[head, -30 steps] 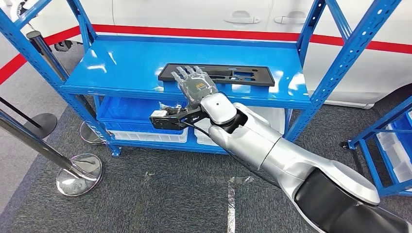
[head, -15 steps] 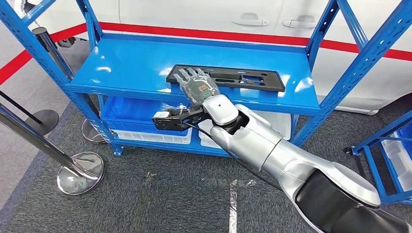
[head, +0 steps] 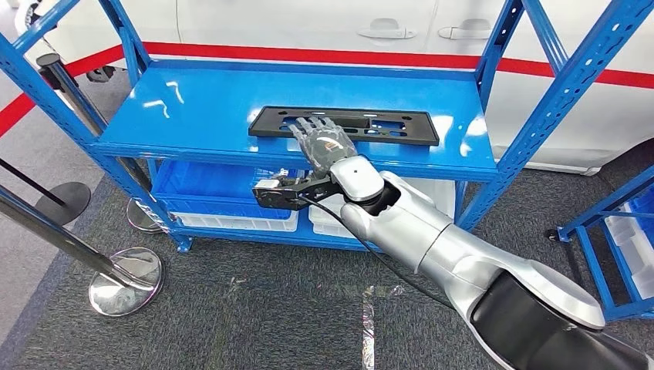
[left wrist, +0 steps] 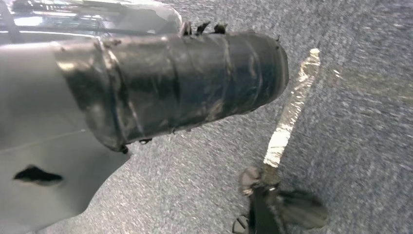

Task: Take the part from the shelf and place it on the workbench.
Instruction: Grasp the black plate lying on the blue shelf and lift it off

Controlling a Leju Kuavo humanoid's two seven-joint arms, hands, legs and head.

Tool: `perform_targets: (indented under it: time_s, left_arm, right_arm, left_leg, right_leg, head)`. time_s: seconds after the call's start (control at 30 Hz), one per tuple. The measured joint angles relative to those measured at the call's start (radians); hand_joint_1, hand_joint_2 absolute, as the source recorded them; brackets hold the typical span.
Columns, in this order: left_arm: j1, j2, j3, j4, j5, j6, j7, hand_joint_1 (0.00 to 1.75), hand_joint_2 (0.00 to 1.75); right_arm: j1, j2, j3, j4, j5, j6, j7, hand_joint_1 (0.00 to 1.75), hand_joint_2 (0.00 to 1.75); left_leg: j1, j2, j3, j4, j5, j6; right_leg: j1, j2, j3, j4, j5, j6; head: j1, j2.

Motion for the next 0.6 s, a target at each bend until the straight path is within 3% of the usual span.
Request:
perform_targets:
  time_s: [0.23, 0.37, 0.47, 0.5, 0.57, 0.6]
  left_arm:
    - [0.0, 0.0, 0.0, 0.0, 0.0, 0.0, 0.0, 0.0, 0.0]
    - [0.0, 0.0, 0.0, 0.0, 0.001, 0.0, 0.0, 0.0, 0.0]
    - [-0.003, 0.0, 0.0, 0.0, 0.003, 0.002, 0.0, 0.0, 0.0]
    - [-0.003, 0.0, 0.0, 0.0, 0.005, 0.004, 0.0, 0.0, 0.0]
    - [-0.002, -0.001, 0.001, 0.0, 0.012, 0.006, 0.0, 0.0, 0.0]
    - [-0.003, -0.001, 0.001, 0.0, 0.014, 0.006, 0.0, 0.0, 0.0]
  right_arm:
    - [0.0, -0.001, 0.0, 0.001, 0.0, 0.0, 0.0, 0.0, 0.0]
    - [0.0, -0.003, 0.0, 0.003, 0.0, 0.0, 0.001, 0.0, 0.0]
    - [0.001, -0.01, 0.0, 0.01, -0.001, 0.003, 0.008, 0.0, 0.0]
    - [0.003, -0.018, 0.0, 0.016, -0.002, 0.005, 0.013, 0.0, 0.0]
    - [0.006, -0.042, 0.0, 0.031, -0.006, 0.013, 0.026, 0.0, 0.0]
    - [0.006, -0.051, 0.0, 0.037, -0.008, 0.016, 0.028, 0.0, 0.0]
  left_leg:
    - [0.0, 0.001, 0.009, -0.024, 0.008, 0.0]
    - [-0.004, -0.001, 0.022, -0.042, -0.01, 0.003]
    - [-0.008, -0.004, 0.032, -0.057, -0.012, 0.018]
    - [-0.007, -0.004, 0.037, -0.059, -0.013, 0.029]
    - [-0.004, -0.004, 0.054, -0.063, -0.023, 0.045]
    - [-0.006, -0.005, 0.057, -0.059, -0.031, 0.046]
  right_leg:
    - [0.0, 0.0, 0.001, 0.001, -0.002, 0.001]
    - [0.003, 0.0, 0.0, 0.002, -0.005, 0.006]
    - [0.006, 0.001, -0.004, 0.006, -0.008, 0.017]
    - [0.005, 0.0, -0.043, 0.078, -0.038, 0.025]
    - [0.002, -0.002, -0.072, 0.103, -0.021, 0.032]
    - [0.003, -0.002, -0.081, 0.1, -0.009, 0.031]
  head:
    - [0.0, 0.0]
    - [0.001, 0.0]
    - [0.002, 0.0]
    - [0.004, 0.0]
    - [0.007, 0.0]
    - [0.009, 0.0]
